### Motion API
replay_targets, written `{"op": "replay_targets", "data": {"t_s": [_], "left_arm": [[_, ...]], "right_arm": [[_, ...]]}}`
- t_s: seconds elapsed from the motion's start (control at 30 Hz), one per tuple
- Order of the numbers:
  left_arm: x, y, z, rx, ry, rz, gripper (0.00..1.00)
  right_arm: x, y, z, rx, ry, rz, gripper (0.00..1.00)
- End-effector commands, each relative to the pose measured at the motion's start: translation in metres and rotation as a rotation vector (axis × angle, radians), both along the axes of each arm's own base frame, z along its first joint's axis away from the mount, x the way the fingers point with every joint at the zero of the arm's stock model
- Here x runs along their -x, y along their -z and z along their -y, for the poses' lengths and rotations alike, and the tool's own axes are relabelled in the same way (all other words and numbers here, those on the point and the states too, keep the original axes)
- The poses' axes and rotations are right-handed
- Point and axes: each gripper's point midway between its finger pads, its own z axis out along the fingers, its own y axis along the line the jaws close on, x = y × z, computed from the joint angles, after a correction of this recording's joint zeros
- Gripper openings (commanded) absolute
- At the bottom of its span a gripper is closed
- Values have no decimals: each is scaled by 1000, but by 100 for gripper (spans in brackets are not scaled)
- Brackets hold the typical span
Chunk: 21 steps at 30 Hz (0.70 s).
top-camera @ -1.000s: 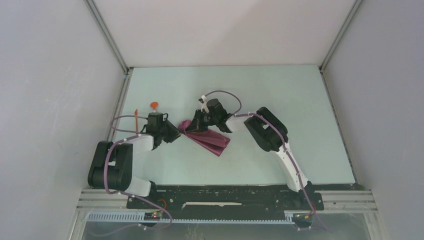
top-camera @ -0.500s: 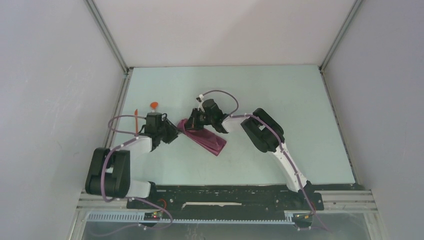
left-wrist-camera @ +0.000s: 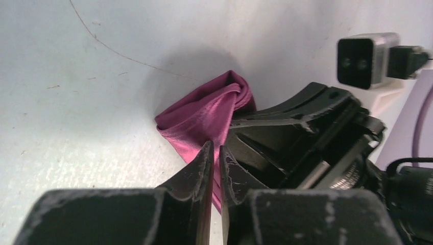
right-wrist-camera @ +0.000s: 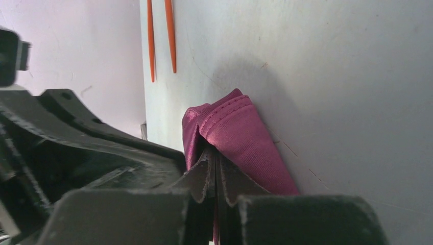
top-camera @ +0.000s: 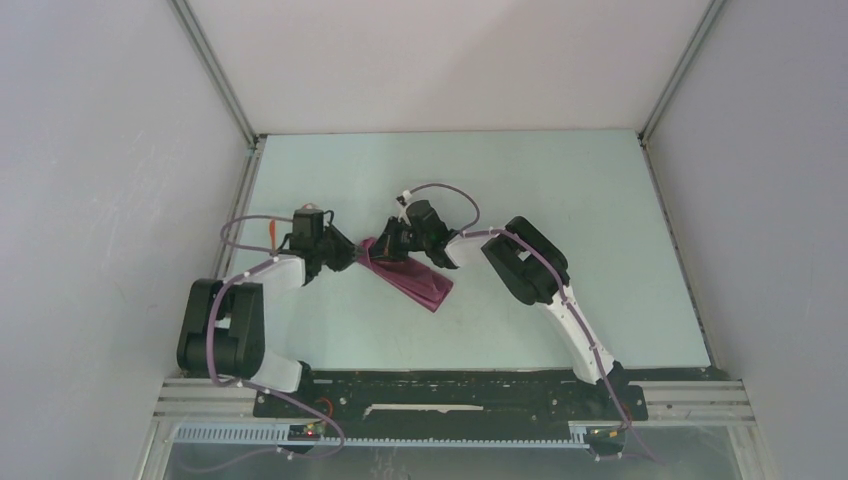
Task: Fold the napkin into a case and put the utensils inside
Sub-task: Stuff the top corner of the smaller-rectangle-folded napkin into the folded napkin.
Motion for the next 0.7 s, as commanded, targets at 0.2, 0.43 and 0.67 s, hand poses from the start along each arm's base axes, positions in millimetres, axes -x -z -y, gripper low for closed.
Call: {"op": "replay_targets", "data": {"t_s": [0.2, 0.43, 0.67], "left_arm": [[-16, 5, 3, 17, 6, 23, 13], [-7, -12, -5, -25, -5, 73, 22], [-3, -20, -6, -34, 7, 90, 23]], "right_arm": [[8, -12, 4, 3, -18, 17, 0], [5, -59, 12, -57, -50, 60, 0], [2, -72, 18, -79, -41, 67, 0]]}}
